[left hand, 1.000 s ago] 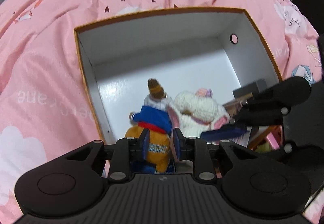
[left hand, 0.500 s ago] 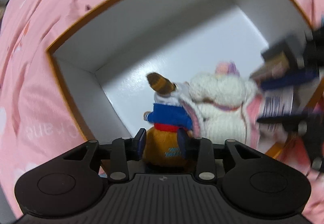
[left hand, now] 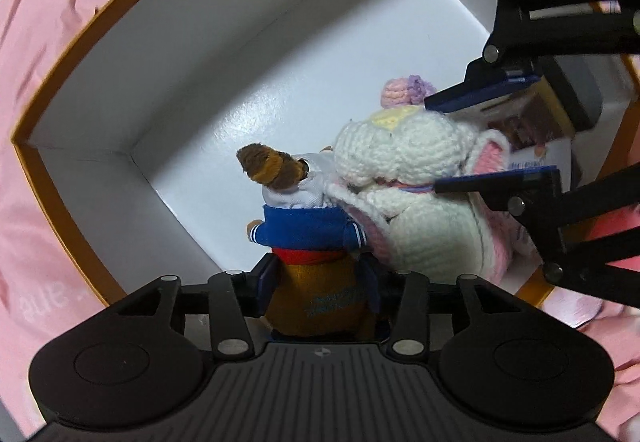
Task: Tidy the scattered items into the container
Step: 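Lower the Donald plush into the box with the left tool while the right tool lowers the bunny, then open both tools and move them back to the remaining items, then grasp the pink pompom keychain with the left tool while the right tool grasps the pink pouch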
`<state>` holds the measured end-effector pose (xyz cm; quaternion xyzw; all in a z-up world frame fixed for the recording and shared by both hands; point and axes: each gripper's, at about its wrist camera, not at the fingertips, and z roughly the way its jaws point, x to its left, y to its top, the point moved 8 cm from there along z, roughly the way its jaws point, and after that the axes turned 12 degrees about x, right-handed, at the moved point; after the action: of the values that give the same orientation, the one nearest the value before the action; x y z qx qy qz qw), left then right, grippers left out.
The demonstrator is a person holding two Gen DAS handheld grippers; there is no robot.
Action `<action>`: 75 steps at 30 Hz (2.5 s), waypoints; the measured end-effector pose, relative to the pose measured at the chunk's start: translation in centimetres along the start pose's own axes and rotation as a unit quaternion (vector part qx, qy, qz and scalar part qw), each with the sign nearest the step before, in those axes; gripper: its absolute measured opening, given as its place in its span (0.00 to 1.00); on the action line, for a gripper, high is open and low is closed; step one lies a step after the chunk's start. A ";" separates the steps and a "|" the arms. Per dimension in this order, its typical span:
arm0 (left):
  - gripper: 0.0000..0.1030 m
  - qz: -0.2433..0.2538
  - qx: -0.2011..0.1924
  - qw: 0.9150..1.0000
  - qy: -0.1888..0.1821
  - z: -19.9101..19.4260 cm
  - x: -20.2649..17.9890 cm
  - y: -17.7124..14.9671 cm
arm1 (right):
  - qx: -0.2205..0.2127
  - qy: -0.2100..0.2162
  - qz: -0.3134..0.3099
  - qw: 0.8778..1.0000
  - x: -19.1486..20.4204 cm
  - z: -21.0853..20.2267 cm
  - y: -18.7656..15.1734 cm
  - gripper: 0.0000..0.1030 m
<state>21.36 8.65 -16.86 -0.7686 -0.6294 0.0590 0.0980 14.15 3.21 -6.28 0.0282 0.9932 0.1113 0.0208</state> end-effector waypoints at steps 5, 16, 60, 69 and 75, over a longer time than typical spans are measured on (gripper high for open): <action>0.46 -0.054 -0.014 0.996 -0.068 -0.1 1.1 -0.3 | 0.005 -0.005 -0.003 1.000 -0.3 -0.2 0.0 0.33; 0.43 -0.125 -0.046 0.986 -0.103 0.1 2.0 -1.5 | -0.001 -0.010 0.001 1.000 0.2 0.4 0.4 0.33; 0.53 -0.121 -0.391 0.911 -0.051 -9.1 -10.5 -9.4 | -0.181 -0.045 0.322 0.928 6.9 -8.2 -13.5 0.55; 0.54 -0.084 -0.362 0.924 -0.088 -7.2 -12.9 -9.2 | -0.149 -0.056 0.396 0.904 7.3 -7.1 -17.7 0.55; 0.54 -0.074 -0.336 0.934 -0.094 -5.9 -14.0 -8.8 | -0.131 -0.085 0.406 0.900 7.8 -6.8 -19.7 0.55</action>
<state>11.38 -3.88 -9.63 -0.6992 -0.6738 -0.0908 -0.2213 4.99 -16.99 -4.32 0.4352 0.8664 0.2369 0.0617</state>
